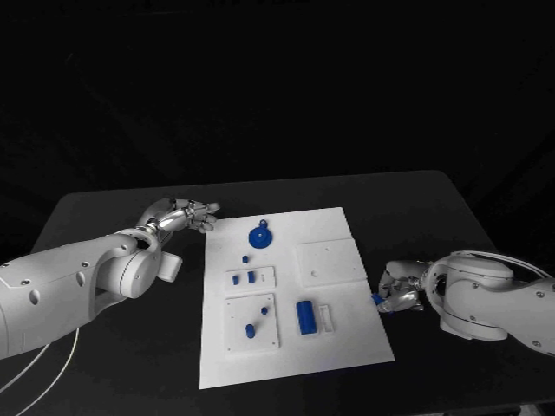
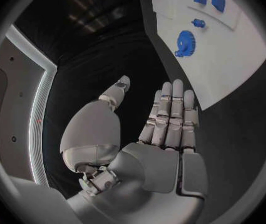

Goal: Assemble the parts on the task board

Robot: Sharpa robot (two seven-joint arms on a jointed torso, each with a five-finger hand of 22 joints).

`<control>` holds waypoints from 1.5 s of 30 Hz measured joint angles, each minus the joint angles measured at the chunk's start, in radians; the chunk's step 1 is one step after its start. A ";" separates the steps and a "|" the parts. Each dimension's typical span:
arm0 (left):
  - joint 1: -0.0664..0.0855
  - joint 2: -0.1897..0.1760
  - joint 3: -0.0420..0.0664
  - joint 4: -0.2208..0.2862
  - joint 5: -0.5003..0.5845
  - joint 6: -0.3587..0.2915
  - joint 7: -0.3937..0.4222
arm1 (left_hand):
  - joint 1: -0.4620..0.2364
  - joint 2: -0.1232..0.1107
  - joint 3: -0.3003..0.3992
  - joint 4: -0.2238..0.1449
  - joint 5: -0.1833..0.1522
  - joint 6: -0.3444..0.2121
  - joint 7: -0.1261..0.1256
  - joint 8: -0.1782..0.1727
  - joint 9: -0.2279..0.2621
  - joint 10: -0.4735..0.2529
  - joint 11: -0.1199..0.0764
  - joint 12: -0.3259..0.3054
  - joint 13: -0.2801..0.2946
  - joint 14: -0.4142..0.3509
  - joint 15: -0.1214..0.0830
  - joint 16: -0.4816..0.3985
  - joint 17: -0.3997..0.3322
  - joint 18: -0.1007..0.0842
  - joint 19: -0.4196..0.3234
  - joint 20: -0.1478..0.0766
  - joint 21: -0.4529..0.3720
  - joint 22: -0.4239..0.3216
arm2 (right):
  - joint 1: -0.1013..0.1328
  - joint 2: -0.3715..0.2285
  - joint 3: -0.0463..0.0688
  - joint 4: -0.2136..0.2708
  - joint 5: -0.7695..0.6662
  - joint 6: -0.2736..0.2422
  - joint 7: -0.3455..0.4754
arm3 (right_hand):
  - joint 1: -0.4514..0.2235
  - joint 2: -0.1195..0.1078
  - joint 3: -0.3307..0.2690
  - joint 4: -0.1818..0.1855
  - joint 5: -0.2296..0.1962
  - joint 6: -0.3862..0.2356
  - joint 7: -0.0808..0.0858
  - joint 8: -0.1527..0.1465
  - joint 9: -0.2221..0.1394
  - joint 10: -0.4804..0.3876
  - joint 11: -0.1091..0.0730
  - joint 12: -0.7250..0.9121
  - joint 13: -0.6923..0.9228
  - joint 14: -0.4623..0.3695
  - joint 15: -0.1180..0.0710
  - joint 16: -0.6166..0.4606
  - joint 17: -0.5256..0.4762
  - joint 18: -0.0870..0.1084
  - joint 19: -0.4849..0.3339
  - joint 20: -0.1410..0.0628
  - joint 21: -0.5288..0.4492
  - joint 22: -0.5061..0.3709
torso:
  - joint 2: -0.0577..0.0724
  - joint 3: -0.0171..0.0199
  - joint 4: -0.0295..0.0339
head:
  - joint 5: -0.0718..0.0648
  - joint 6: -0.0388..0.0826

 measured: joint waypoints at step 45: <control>0.000 0.001 0.000 0.009 0.000 0.000 -0.001 | 0.000 0.000 0.000 0.000 0.004 0.000 0.000 0.000 -0.001 0.000 0.000 0.000 -0.001 0.000 0.000 -0.003 0.003 -0.001 0.000 0.000 -0.004 0.000 | -0.027 0.154 0.000 0.040 0.124 -0.051 -0.007 | -0.085 0.008 -0.046 0.002 -0.025 0.013 -0.006 0.004 0.005 0.002 -0.002 -0.001 -0.010 0.006 0.003 -0.004 -0.002 0.000 0.011 -0.004 0.000 0.000 | 0.000 0.0000 0.0000 | 0.016 -0.007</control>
